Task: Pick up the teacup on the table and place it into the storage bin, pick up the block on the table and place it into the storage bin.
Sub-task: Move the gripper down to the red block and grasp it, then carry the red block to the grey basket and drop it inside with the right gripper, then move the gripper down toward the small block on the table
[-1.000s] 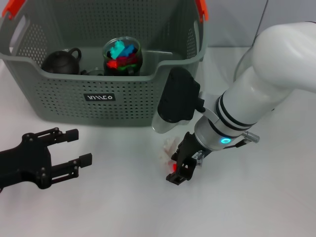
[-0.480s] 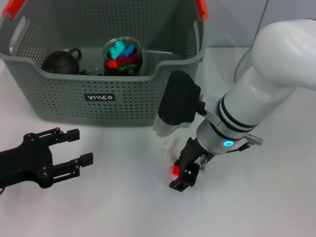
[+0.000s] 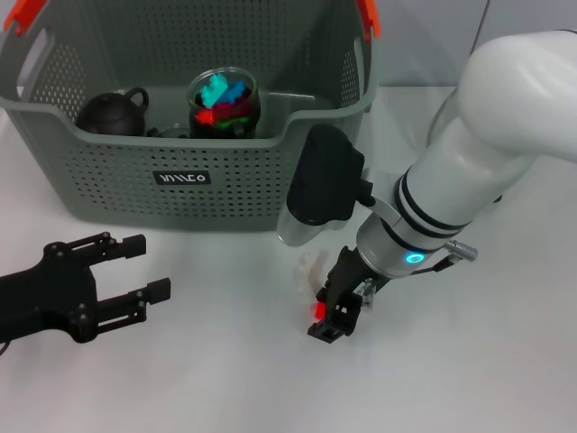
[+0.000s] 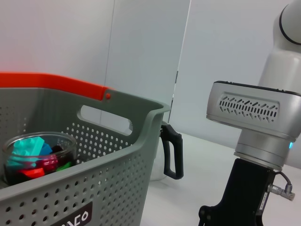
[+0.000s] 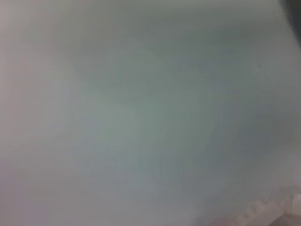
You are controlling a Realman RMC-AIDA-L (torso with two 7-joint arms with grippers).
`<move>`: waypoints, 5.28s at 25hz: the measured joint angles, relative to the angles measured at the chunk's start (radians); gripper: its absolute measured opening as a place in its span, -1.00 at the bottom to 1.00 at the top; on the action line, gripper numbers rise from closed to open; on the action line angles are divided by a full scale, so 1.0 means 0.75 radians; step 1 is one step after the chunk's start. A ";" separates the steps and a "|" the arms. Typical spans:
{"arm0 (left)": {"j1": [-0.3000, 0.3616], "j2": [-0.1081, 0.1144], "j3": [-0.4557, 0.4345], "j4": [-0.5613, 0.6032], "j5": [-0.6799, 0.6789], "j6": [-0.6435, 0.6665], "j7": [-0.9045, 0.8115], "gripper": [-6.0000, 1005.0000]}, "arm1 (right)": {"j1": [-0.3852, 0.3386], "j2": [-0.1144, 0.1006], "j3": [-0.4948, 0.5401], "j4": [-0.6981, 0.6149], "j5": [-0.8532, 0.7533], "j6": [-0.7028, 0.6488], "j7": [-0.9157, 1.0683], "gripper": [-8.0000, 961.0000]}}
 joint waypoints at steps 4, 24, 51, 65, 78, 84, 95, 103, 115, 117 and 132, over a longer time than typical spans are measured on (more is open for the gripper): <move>0.000 0.000 0.000 -0.001 0.000 -0.001 0.000 0.38 | 0.001 0.000 -0.005 0.011 -0.003 0.001 -0.003 0.05; -0.003 0.002 -0.050 -0.001 -0.004 -0.008 -0.003 0.38 | -0.142 -0.018 0.422 -0.285 0.023 -0.357 -0.137 -0.56; -0.035 0.014 -0.125 -0.015 -0.010 0.002 -0.007 0.38 | 0.163 -0.013 1.022 -0.577 -0.008 -0.286 0.172 -0.56; -0.030 0.008 -0.125 -0.017 -0.010 0.002 -0.010 0.38 | 0.457 -0.012 0.898 -0.001 -0.218 0.205 0.200 -0.56; -0.031 0.005 -0.125 -0.031 -0.010 0.000 -0.012 0.38 | 0.535 -0.006 0.762 0.260 -0.256 0.379 0.225 -0.56; -0.031 0.006 -0.125 -0.033 -0.010 0.000 -0.012 0.38 | 0.533 -0.007 0.758 0.280 -0.252 0.386 0.225 -0.55; -0.031 0.007 -0.125 -0.036 -0.010 -0.005 -0.012 0.38 | 0.536 -0.005 0.743 0.297 -0.248 0.392 0.227 -0.52; -0.032 0.006 -0.125 -0.035 -0.010 -0.009 -0.012 0.38 | 0.537 -0.004 0.743 0.297 -0.247 0.393 0.232 -0.49; -0.033 0.006 -0.125 -0.035 -0.010 -0.011 -0.012 0.38 | 0.418 -0.012 0.757 0.062 -0.142 0.338 0.199 0.01; -0.032 0.006 -0.125 -0.035 -0.010 -0.010 -0.012 0.38 | 0.323 -0.013 0.752 -0.091 -0.043 0.289 0.143 0.02; -0.032 0.019 -0.140 -0.029 -0.007 -0.011 -0.012 0.38 | -0.295 -0.137 1.055 -0.712 0.481 -0.770 -0.165 0.00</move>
